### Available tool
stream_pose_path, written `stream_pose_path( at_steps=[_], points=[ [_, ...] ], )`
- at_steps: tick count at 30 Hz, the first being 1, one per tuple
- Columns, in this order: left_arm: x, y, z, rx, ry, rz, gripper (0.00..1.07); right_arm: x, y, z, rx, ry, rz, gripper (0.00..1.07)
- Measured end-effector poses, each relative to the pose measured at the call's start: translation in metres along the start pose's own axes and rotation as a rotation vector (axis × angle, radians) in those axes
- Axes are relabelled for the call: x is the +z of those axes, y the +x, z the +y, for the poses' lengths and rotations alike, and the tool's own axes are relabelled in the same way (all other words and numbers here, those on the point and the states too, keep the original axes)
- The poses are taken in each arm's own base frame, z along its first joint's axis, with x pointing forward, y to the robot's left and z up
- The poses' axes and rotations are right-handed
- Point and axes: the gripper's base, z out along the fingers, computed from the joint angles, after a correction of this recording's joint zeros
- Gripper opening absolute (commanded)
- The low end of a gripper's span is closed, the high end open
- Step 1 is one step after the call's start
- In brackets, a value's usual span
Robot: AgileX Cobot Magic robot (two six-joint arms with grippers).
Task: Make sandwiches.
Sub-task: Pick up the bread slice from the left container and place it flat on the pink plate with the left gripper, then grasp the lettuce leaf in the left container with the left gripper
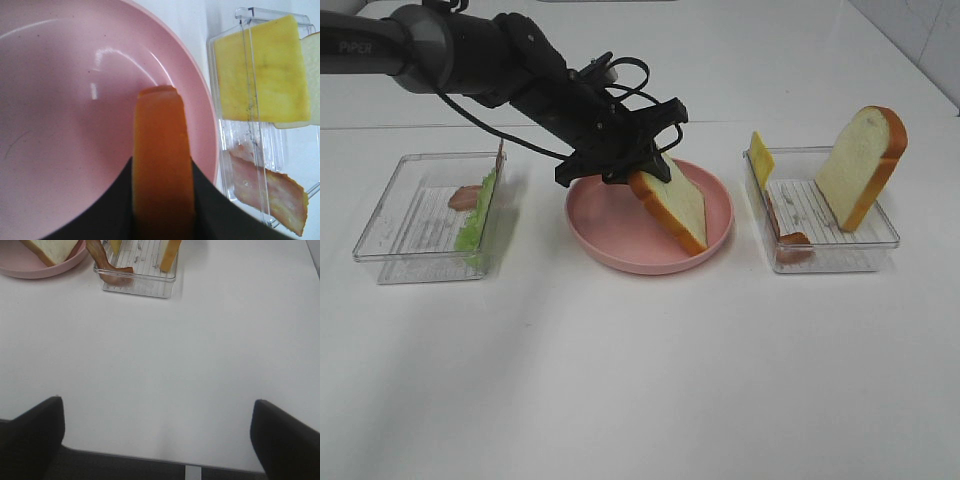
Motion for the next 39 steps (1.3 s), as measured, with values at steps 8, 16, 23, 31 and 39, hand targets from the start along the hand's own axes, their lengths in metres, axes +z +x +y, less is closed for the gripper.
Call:
stream_pose_path(
  at_steps=[8,16,23,31,39],
  points=[
    [-0.002,-0.003,-0.003,0.042,-0.01,0.005,0.87,0.0,0.0,0.0,0.0,0.0,0.0,0.99],
    [-0.024,-0.024,-0.025,0.123,-0.115,-0.011,0.87,0.0,0.0,0.0,0.0,0.0,0.0,0.99],
    [-0.036,-0.029,-0.03,0.217,-0.296,-0.018,0.87,0.0,0.0,0.0,0.0,0.0,0.0,0.99],
    [-0.063,-0.037,-0.046,0.318,-0.422,0.0,0.87,0.0,0.0,0.0,0.0,0.0,0.0,0.99],
    [-0.103,-0.054,-0.071,0.46,-0.461,-0.049,0.87,0.0,0.0,0.0,0.0,-0.001,0.0,0.99]
  ],
)
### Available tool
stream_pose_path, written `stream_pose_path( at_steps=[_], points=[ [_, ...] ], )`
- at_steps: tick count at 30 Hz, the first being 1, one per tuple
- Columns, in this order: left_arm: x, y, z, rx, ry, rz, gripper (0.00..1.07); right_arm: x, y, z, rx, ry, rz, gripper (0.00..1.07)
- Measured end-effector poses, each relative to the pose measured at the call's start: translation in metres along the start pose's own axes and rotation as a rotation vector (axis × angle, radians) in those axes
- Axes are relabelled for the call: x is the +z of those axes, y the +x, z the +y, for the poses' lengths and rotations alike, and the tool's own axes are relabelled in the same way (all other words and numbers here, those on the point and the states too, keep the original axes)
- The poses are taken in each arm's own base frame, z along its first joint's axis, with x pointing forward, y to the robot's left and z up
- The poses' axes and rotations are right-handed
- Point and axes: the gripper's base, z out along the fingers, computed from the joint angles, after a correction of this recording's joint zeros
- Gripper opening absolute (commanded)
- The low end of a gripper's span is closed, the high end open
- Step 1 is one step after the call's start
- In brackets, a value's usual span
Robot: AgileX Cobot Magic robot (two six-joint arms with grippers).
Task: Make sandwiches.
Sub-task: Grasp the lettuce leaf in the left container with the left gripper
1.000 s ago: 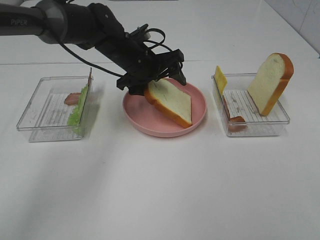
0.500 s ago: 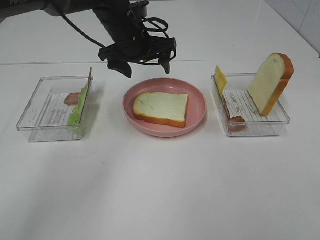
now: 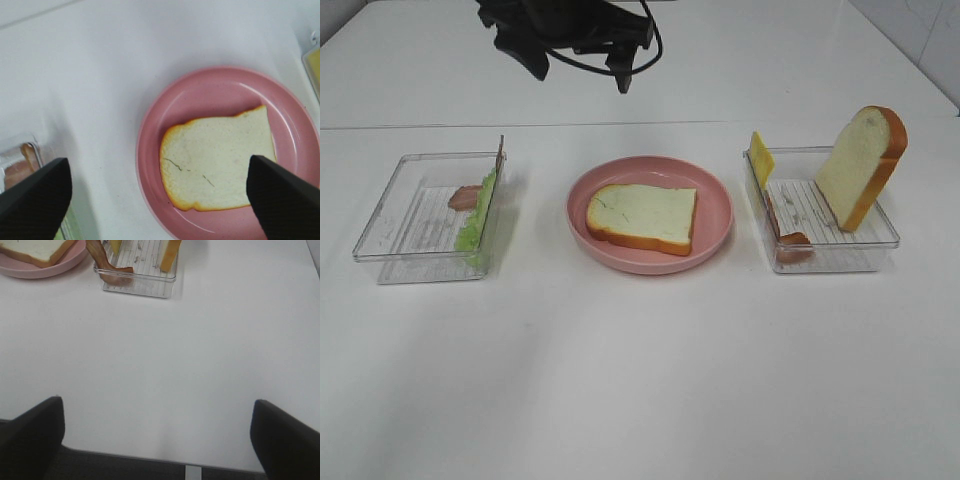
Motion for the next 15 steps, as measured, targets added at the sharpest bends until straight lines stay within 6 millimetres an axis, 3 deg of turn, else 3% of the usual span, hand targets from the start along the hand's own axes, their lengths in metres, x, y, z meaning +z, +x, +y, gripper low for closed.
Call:
stream_pose_path(
  at_steps=[5,7,10,12,15],
  points=[
    [-0.018,-0.006,0.007,0.007,-0.006,-0.035,0.87,0.0,0.0,0.0,0.0,-0.001,0.0,0.99],
    [-0.039,-0.011,0.013,0.008,-0.006,-0.074,0.87,0.0,0.0,0.0,0.0,-0.001,0.0,0.99],
    [-0.047,-0.012,0.016,0.006,-0.007,-0.088,0.87,0.0,0.0,0.0,0.0,-0.001,0.0,0.99],
    [-0.078,-0.015,0.023,-0.006,0.006,-0.135,0.87,0.0,0.0,0.0,0.0,-0.001,0.0,0.99],
    [-0.088,-0.01,0.031,-0.014,0.008,-0.12,0.87,0.0,0.0,0.0,0.0,-0.001,0.0,0.99]
  ],
)
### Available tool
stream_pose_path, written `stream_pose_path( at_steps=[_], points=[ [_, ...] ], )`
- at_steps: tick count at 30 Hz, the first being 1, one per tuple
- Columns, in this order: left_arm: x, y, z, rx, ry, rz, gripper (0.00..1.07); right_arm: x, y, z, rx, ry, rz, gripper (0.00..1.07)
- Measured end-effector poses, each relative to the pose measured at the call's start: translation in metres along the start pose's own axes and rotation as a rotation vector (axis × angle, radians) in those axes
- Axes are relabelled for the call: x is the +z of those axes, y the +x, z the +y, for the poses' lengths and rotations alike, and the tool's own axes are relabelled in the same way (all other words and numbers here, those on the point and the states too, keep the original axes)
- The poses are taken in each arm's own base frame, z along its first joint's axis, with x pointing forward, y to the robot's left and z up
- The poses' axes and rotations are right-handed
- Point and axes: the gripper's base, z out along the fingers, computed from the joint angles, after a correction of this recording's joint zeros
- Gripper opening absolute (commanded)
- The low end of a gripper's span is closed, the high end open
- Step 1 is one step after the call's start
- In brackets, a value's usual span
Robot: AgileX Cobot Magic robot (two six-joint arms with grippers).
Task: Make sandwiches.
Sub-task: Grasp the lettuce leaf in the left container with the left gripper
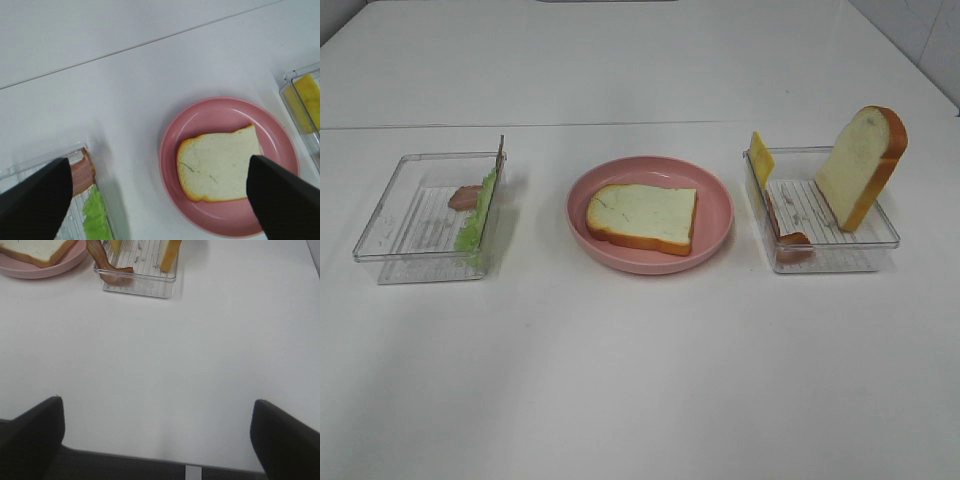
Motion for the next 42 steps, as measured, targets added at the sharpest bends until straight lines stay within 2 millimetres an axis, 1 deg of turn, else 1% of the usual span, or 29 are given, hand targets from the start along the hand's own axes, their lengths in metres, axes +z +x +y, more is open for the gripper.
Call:
stream_pose_path(
  at_steps=[1,2,3,4,5,6,7,8,9,11,12,14,15,16,20,24,27,28,29,31,32,34,35,36,37,38,39,40,42],
  points=[
    [0.0,0.0,0.0,0.0,0.0,0.0,0.87,0.0,0.0,0.0,0.0,0.0,0.0,0.99],
    [-0.006,0.004,0.007,-0.002,-0.008,0.017,0.87,0.0,0.0,0.0,0.0,0.0,0.0,0.99],
    [-0.008,0.007,0.012,-0.005,-0.016,0.03,0.87,0.0,0.0,0.0,0.0,0.0,0.0,0.99],
    [-0.008,0.007,0.012,-0.005,-0.016,0.03,0.87,0.0,0.0,0.0,0.0,0.0,0.0,0.99],
    [-0.009,0.015,0.022,-0.013,-0.032,0.064,0.87,0.0,0.0,0.0,0.0,0.0,0.0,0.99],
    [-0.009,0.015,0.022,-0.013,-0.032,0.064,0.87,0.0,0.0,0.0,0.0,0.0,0.0,0.99],
    [-0.009,0.019,0.029,-0.023,-0.043,0.084,0.87,0.0,0.0,0.0,0.0,0.0,0.0,0.99],
    [-0.008,0.029,0.04,-0.039,-0.061,0.127,0.87,0.0,0.0,0.0,0.0,0.0,0.0,0.99],
    [-0.008,0.029,0.04,-0.039,-0.061,0.127,0.87,0.0,0.0,0.0,0.0,0.0,0.0,0.99],
    [-0.011,0.042,0.056,-0.063,-0.086,0.17,0.87,0.0,0.0,0.0,0.0,0.0,0.0,0.99],
    [-0.011,0.042,0.056,-0.063,-0.086,0.17,0.87,0.0,0.0,0.0,0.0,0.0,0.0,0.99],
    [-0.017,0.051,0.065,-0.072,-0.1,0.196,0.87,0.0,0.0,0.0,0.0,0.0,0.0,0.99],
    [-0.017,0.051,0.065,-0.072,-0.1,0.196,0.87,0.0,0.0,0.0,0.0,0.0,0.0,0.99],
    [-0.021,0.057,0.069,-0.076,-0.105,0.21,0.87,0.0,0.0,0.0,0.0,0.0,0.0,0.99],
    [-0.027,0.062,0.07,-0.072,-0.11,0.218,0.87,0.0,0.0,0.0,0.0,0.0,0.0,0.99],
    [-0.026,0.063,0.07,-0.072,-0.106,0.224,0.87,0.0,0.0,0.0,0.0,0.0,0.0,0.99],
    [-0.022,0.064,0.068,-0.08,-0.091,0.234,0.87,0.0,0.0,0.0,0.0,0.0,0.0,0.99],
    [-0.016,0.065,0.067,-0.088,-0.076,0.249,0.87,0.0,0.0,0.0,0.0,0.0,0.0,0.99],
    [-0.016,0.065,0.067,-0.088,-0.076,0.249,0.87,0.0,0.0,0.0,0.0,0.0,0.0,0.99],
    [-0.004,0.068,0.064,-0.105,-0.047,0.279,0.87,0.0,0.0,0.0,0.0,0.0,0.0,0.99],
    [-0.004,0.068,0.064,-0.105,-0.047,0.279,0.87,0.0,0.0,0.0,0.0,0.0,0.0,0.99],
    [0.016,0.073,0.064,-0.11,-0.043,0.326,0.87,0.0,0.0,0.0,0.0,0.0,0.0,0.99],
    [0.016,0.073,0.064,-0.11,-0.043,0.326,0.87,0.0,0.0,0.0,0.0,0.0,0.0,0.99],
    [0.023,0.075,0.064,-0.11,-0.044,0.341,0.87,0.0,0.0,0.0,0.0,0.0,0.0,0.99],
    [0.037,0.079,0.064,-0.111,-0.048,0.372,0.87,0.0,0.0,0.0,0.0,0.0,0.0,0.99],
    [0.037,0.079,0.064,-0.111,-0.048,0.372,0.87,0.0,0.0,0.0,0.0,0.0,0.0,0.99],
    [0.044,0.081,0.065,-0.111,-0.049,0.388,0.87,0.0,0.0,0.0,0.0,0.0,0.0,0.99],
    [0.044,0.081,0.065,-0.111,-0.049,0.388,0.87,0.0,0.0,0.0,0.0,0.0,0.0,0.99],
    [0.068,0.089,0.066,-0.112,-0.055,0.442,0.87,0.0,0.0,0.0,0.0,0.0,0.0,0.99]
  ],
)
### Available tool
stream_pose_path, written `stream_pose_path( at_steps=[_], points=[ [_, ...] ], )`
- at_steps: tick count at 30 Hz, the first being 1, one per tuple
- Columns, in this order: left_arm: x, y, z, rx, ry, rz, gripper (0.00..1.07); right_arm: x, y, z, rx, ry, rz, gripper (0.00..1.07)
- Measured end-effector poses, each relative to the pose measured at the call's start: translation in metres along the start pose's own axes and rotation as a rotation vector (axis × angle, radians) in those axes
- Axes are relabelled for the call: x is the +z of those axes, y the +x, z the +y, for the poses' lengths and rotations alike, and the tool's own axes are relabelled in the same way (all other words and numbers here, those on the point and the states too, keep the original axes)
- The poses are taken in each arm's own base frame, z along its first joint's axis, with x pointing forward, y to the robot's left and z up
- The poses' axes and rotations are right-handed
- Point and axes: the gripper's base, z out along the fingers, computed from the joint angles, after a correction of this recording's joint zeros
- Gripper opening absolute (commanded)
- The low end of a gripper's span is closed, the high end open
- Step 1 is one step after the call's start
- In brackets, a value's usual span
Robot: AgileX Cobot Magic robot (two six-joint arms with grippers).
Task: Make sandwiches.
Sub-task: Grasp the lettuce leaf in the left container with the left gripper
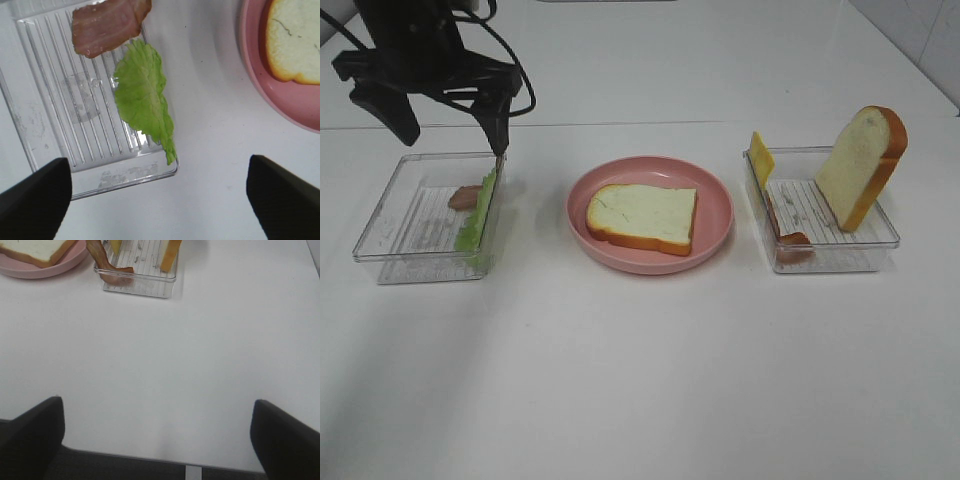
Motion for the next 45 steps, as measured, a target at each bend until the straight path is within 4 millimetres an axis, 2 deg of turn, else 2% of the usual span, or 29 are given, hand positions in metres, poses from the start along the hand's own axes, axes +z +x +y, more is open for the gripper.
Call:
stream_pose_path(
  at_steps=[1,3,6,8,10,18,21,27,29,30,31,32,33,34,35,36,37,38,39,40,41,45],
  points=[
    [0.0,0.0,0.0,0.0,0.0,0.0,0.87,0.0,0.0,0.0,0.0,0.0,0.0,0.99],
    [0.018,-0.001,0.0,-0.011,-0.005,0.034,0.87,0.0,0.0,0.0,0.0,0.0,0.0,0.99],
    [0.023,-0.002,0.0,-0.016,-0.005,0.037,0.87,0.0,0.0,0.0,0.0,0.0,0.0,0.99],
    [0.039,-0.005,-0.001,-0.04,-0.006,0.044,0.87,0.0,0.0,0.0,0.0,0.0,0.0,0.99],
    [0.042,-0.006,-0.001,-0.042,-0.006,0.043,0.87,0.0,0.0,0.0,0.0,0.0,0.0,0.99],
    [0.078,-0.006,-0.001,-0.049,-0.009,0.091,0.87,0.0,0.0,0.0,0.0,0.0,0.0,0.99],
    [0.089,-0.006,-0.001,-0.05,-0.01,0.099,0.87,0.0,0.0,0.0,0.0,0.0,0.0,0.99],
    [0.098,-0.005,-0.001,-0.05,-0.013,0.114,0.87,0.0,0.0,0.0,0.0,0.0,0.0,0.99],
    [0.099,-0.005,-0.001,-0.05,-0.013,0.117,0.79,0.0,0.0,0.0,0.0,0.0,0.0,0.99],
    [0.099,-0.005,-0.001,-0.05,-0.013,0.117,0.79,0.0,0.0,0.0,0.0,0.0,0.0,0.99],
    [0.099,-0.006,-0.001,-0.05,-0.013,0.114,0.74,0.0,0.0,0.0,0.0,0.0,0.0,0.99],
    [0.099,-0.006,-0.001,-0.05,-0.013,0.109,0.62,0.0,0.0,0.0,0.0,0.0,0.0,0.99],
    [0.099,-0.006,-0.001,-0.05,-0.013,0.109,0.62,0.0,0.0,0.0,0.0,0.0,0.0,0.99],
    [0.1,-0.007,-0.001,-0.05,-0.01,0.094,0.49,0.0,0.0,0.0,0.0,0.0,0.0,0.99],
    [0.1,-0.007,-0.001,-0.05,-0.01,0.094,0.49,0.0,0.0,0.0,0.0,0.0,0.0,0.99],
    [0.1,-0.008,-0.001,-0.049,-0.01,0.089,0.34,0.0,0.0,0.0,0.0,0.0,0.0,0.99],
    [0.1,-0.008,-0.001,-0.049,-0.01,0.089,0.34,0.0,0.0,0.0,0.0,0.0,0.0,0.99],
    [0.1,-0.008,-0.001,-0.049,-0.01,0.088,0.28,0.0,0.0,0.0,0.0,0.0,0.0,0.99],
    [0.1,-0.008,-0.001,-0.049,-0.01,0.082,0.14,0.0,0.0,0.0,0.0,0.0,0.0,0.99],
    [0.1,-0.008,-0.001,-0.049,-0.01,0.082,0.14,0.0,0.0,0.0,0.0,0.0,0.0,0.99],
    [0.1,-0.009,-0.001,-0.049,-0.008,0.071,0.03,0.0,0.0,0.0,0.0,0.0,0.0,0.99],
    [0.1,-0.01,0.0,-0.05,-0.013,0.068,0.0,0.0,0.0,0.0,0.0,0.0,0.0,0.99]
  ],
)
